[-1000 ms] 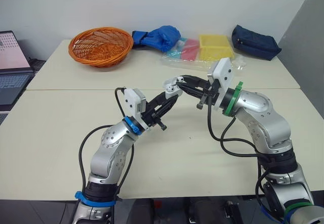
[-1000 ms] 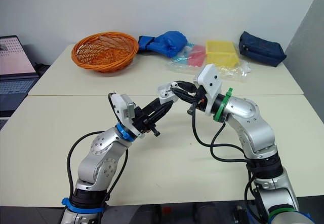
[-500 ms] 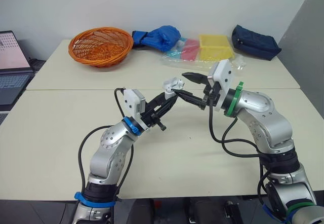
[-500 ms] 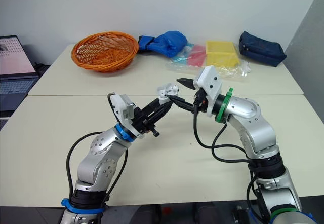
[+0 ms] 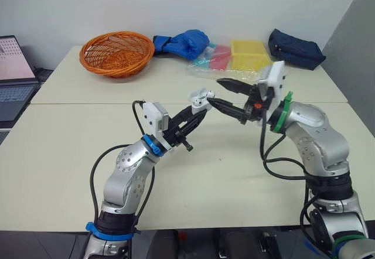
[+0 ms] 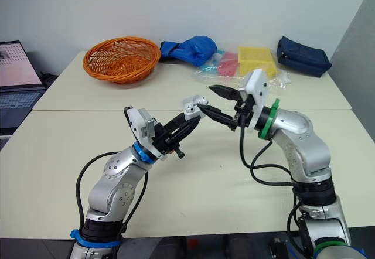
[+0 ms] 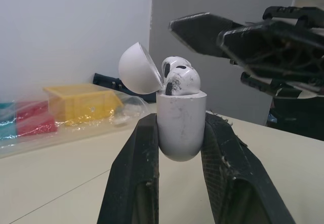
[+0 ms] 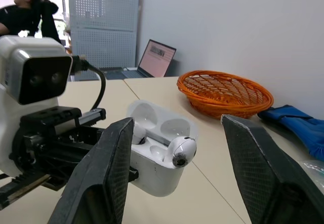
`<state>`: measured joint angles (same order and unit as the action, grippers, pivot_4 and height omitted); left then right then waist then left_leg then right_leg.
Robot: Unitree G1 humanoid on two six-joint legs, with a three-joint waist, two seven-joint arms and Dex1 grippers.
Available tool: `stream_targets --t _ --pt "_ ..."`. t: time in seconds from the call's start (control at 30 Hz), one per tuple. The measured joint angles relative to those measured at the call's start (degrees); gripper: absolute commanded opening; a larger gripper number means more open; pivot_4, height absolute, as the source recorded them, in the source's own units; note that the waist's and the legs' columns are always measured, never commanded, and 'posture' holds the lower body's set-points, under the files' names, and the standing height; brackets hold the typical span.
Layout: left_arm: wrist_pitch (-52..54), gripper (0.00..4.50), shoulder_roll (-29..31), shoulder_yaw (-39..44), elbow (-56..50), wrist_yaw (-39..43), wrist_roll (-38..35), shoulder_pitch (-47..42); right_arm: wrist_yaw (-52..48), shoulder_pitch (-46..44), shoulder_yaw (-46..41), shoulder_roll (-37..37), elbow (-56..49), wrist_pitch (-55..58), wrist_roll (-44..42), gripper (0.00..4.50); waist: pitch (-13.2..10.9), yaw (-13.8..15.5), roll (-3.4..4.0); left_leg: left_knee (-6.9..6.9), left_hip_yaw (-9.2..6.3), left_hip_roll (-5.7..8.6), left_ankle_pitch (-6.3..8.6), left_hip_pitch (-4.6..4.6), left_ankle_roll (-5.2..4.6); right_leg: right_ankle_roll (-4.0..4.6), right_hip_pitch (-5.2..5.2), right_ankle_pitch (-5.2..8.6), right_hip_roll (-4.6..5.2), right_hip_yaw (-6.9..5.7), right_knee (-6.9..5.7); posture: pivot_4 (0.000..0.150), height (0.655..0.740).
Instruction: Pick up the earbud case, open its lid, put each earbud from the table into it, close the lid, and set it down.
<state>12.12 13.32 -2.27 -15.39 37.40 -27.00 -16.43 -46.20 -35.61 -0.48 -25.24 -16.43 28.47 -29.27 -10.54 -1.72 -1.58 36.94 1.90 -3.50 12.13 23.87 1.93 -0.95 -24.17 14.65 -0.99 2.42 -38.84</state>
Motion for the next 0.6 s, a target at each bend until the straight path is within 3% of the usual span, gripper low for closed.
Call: stream_targets --t 0.17,0.27,0.43,0.6 --pt "0.00 0.78 0.03 0.04 0.00 0.07 0.00 0.00 2.92 -0.01 -1.13 -1.14 1.05 -0.06 1.58 2.85 0.00 -0.01 0.00 0.00 0.00 0.00 0.00 -0.02 0.00 0.00 0.00 0.00 0.00 0.01 -0.01 0.150 0.7400" --pt "-0.01 0.78 -0.01 0.03 0.00 0.25 0.01 -0.01 5.31 0.03 0.52 -1.09 3.69 -0.32 5.01 1.94 0.00 -0.03 0.00 0.00 0.01 0.00 0.00 -0.01 0.00 0.00 -0.01 0.00 0.00 0.02 -0.01 0.150 0.7400" --pt "-0.01 0.78 -0.02 0.02 0.01 0.32 0.03 -0.12 6.30 0.14 3.70 -0.91 5.45 -1.74 9.06 0.04 0.00 -0.01 0.00 -0.03 0.00 0.00 0.00 0.02 0.00 0.01 -0.01 0.01 0.00 0.02 0.05 0.150 0.7400" --pt "-0.01 0.78 0.00 0.03 0.01 0.39 0.04 -0.28 5.82 0.37 3.92 -0.89 5.37 -1.96 9.52 0.01 0.00 0.00 0.00 -0.02 0.01 0.00 0.00 0.01 0.00 0.01 -0.01 0.01 0.00 0.01 0.05 0.150 0.7400"
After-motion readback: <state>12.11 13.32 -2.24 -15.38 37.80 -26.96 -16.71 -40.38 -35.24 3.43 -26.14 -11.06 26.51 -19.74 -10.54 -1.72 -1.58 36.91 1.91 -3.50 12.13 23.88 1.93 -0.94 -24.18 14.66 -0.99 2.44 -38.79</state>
